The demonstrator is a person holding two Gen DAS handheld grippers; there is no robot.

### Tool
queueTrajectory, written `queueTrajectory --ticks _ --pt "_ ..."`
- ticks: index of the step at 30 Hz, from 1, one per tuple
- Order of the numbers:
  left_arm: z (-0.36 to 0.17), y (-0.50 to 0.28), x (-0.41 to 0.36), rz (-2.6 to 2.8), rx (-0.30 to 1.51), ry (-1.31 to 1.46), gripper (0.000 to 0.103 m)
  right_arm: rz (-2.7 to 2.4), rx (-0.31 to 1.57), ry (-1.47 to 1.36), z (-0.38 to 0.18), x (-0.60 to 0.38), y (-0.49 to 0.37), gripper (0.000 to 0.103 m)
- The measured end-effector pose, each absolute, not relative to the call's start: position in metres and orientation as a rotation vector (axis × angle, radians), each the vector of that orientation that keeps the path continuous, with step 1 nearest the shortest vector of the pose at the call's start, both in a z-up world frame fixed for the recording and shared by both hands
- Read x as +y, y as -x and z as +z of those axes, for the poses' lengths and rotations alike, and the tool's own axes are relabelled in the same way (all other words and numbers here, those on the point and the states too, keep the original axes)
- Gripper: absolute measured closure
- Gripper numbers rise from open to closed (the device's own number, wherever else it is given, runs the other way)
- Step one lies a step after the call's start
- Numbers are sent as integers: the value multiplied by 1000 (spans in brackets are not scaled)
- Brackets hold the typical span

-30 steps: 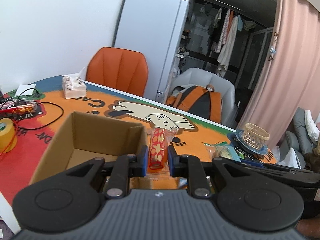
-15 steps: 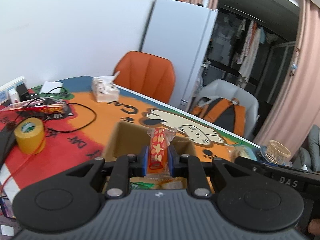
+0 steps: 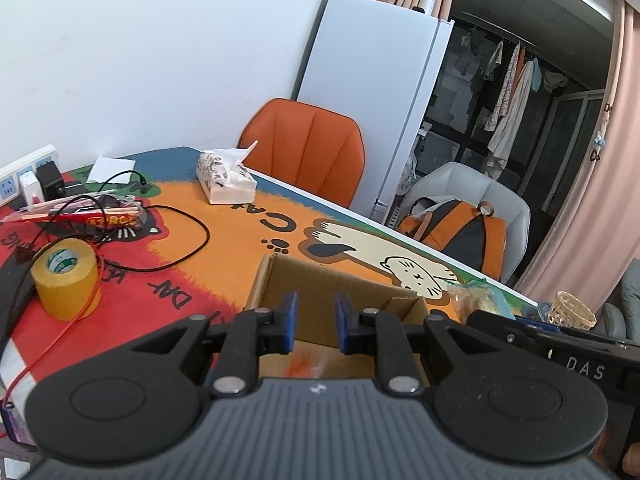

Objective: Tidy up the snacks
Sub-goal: 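Carry both snacks over the cardboard box and open both grippers to drop them, then withdraw both tools from the box back toward the snack pile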

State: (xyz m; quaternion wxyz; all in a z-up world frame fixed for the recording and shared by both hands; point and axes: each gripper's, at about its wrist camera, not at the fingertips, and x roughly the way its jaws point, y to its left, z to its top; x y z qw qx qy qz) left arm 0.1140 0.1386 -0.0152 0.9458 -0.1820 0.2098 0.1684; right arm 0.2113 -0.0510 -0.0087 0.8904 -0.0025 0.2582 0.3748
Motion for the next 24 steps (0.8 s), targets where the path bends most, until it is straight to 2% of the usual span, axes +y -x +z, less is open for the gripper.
queueTrajectory --ticks 13,15,16,19,21,24 --pt "-23 -109 145 377 463 406 83 806 554 17 -12 -30 -215 54" --pt "-24 -106 145 378 470 410 81 815 549 9 -11 -28 -215 54" --pt "-24 -106 144 379 472 410 80 825 542 5 -10 -27 -215 53" --pt "-25 -104 142 380 482 414 79 817 534 0 -11 -28 -214 41" --pt "-26 -103 142 386 488 417 73 812 545 -8 -13 -32 -215 40" --pt "-27 -102 141 391 487 435 57 798 565 -8 -17 -41 -213 40"
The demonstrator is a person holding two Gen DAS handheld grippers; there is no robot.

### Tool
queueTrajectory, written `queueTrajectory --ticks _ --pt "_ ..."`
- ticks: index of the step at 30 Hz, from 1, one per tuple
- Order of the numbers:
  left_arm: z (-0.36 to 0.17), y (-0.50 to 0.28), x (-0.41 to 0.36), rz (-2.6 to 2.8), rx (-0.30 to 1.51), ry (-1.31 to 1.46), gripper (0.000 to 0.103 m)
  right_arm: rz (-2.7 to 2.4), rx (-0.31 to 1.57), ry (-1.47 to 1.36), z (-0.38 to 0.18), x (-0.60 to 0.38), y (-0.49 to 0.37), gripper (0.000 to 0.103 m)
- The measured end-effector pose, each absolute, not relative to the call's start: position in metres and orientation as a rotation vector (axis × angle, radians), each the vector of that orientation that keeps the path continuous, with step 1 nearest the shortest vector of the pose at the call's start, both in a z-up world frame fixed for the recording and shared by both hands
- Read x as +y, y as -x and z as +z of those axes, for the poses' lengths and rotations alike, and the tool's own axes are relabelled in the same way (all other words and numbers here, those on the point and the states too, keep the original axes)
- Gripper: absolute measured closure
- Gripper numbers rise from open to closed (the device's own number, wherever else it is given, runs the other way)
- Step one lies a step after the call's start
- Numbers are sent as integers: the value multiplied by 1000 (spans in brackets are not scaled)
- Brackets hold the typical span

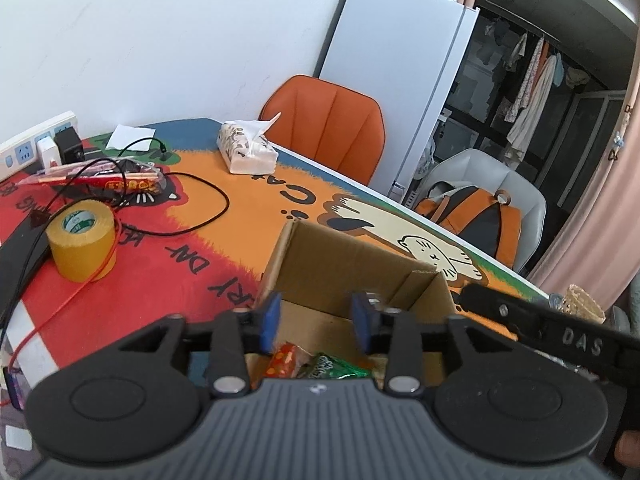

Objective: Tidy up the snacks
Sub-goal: 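Withdraw both tools from the box back toward the snack pile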

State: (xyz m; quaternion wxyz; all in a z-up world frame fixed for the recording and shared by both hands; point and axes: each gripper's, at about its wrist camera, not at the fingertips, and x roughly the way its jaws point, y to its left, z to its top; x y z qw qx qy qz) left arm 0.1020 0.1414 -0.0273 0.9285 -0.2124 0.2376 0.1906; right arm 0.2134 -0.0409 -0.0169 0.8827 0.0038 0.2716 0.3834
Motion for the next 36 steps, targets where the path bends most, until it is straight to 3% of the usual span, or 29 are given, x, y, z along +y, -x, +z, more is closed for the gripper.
queueTrajectory --ticks 7,10,15,27,36 --pt "-28 -101 130 374 482 431 30 763 578 -12 -21 -64 -209 32" --pt "-27 -101 125 377 481 422 25 748 587 -23 -23 -74 -210 30" --pt "-26 -100 118 371 484 414 21 720 587 -33 -24 -89 -208 25" --pt "-20 -105 84 317 502 374 15 642 594 -81 -26 -136 -210 0" --pt "-17 -112 55 257 506 354 15 577 606 -123 -30 -171 -216 0"
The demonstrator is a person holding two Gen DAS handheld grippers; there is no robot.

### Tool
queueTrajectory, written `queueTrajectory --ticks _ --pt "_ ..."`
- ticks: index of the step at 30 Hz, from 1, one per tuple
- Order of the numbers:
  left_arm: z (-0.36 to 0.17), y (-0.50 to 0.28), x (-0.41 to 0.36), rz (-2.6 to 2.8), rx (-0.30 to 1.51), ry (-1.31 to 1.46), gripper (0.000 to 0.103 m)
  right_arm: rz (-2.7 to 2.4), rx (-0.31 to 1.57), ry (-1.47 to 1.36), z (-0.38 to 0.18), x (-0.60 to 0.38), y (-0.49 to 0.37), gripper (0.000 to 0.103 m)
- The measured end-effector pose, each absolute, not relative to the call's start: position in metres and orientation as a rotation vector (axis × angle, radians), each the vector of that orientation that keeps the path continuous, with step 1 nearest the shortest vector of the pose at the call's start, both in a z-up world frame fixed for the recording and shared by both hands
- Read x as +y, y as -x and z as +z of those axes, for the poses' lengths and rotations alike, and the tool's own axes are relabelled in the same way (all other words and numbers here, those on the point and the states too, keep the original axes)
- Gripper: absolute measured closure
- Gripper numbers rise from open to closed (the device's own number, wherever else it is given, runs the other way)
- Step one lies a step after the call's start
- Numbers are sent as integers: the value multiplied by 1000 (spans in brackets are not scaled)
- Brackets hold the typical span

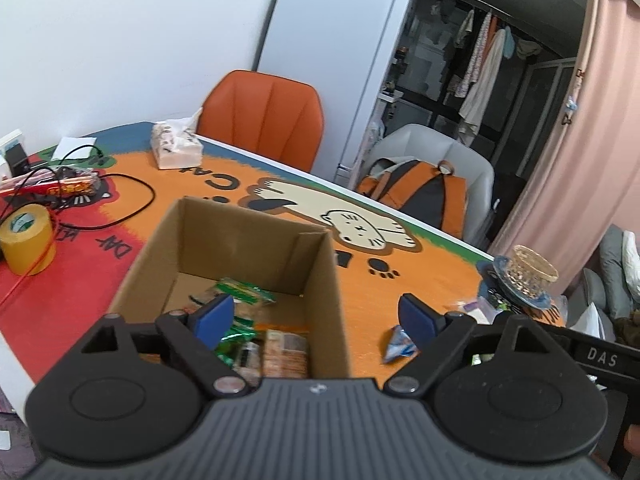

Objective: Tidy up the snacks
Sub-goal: 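Withdraw both tools from the box back toward the snack pile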

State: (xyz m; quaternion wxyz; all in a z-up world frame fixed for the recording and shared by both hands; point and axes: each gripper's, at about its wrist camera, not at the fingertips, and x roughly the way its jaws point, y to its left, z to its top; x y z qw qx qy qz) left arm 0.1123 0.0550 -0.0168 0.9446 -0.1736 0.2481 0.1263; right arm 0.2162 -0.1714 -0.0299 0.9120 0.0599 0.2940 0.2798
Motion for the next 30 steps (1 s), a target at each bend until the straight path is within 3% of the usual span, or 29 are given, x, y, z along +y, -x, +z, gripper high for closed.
queueTrajectory --ticks 30 --pt "-29 -155 -21 102 542 285 16 443 610 -168 -51 -261 -229 0"
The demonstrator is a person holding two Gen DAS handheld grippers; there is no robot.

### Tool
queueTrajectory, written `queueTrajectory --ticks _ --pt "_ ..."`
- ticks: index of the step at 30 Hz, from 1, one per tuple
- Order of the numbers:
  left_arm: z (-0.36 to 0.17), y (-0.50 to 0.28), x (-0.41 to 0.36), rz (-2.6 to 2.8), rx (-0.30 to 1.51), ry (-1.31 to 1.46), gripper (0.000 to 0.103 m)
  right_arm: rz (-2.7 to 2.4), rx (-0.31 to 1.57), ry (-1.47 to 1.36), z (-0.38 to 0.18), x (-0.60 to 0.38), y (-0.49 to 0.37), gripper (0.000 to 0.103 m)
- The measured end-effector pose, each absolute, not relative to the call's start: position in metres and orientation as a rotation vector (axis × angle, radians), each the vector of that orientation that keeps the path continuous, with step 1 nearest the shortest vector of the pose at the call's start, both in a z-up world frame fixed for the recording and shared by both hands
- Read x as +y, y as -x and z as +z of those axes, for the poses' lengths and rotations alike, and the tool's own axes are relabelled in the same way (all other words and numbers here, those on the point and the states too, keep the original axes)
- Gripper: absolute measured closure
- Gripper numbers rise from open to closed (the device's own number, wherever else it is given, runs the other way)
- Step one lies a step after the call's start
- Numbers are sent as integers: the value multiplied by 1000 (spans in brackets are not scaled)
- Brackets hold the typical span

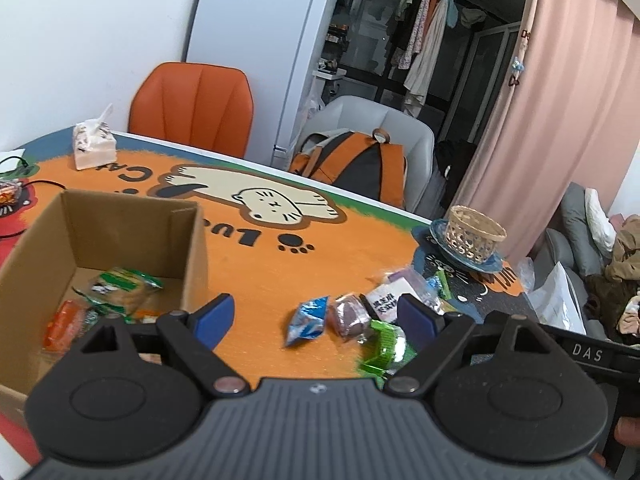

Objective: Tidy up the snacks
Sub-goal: 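Withdraw both tools from the box back toward the snack pile, then grasp the green packet with the left gripper while the right grasps the purple-wrapped roll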

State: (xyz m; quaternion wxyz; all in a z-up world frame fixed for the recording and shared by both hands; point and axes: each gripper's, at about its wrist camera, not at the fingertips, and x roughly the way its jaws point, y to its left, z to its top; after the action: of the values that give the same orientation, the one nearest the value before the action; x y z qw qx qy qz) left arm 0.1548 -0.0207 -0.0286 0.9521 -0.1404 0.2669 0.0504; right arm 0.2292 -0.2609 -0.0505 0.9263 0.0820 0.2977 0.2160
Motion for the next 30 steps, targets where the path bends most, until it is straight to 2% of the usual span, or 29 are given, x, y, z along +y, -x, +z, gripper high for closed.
queueTrajectory --ticks 5,10,16,21,23,30 --pt "-38 -165 -31 88 561 292 17 444 613 -161 -59 -266 -236 3" --pt "-48 -175 -40 66 581 287 23 448 642 -173 -70 -270 -247 17" --pt "-60 -189 -47 56 608 292 34 457 653 -158 -79 -267 -258 22" --pt "-76 -202 -49 46 628 324 38 460 673 -167 -89 -263 -272 25" --pt "-84 -209 -50 49 648 343 43 461 682 -162 -92 -259 -277 29" --pt "-93 -219 -56 47 656 337 46 458 707 -124 -105 -247 -293 30"
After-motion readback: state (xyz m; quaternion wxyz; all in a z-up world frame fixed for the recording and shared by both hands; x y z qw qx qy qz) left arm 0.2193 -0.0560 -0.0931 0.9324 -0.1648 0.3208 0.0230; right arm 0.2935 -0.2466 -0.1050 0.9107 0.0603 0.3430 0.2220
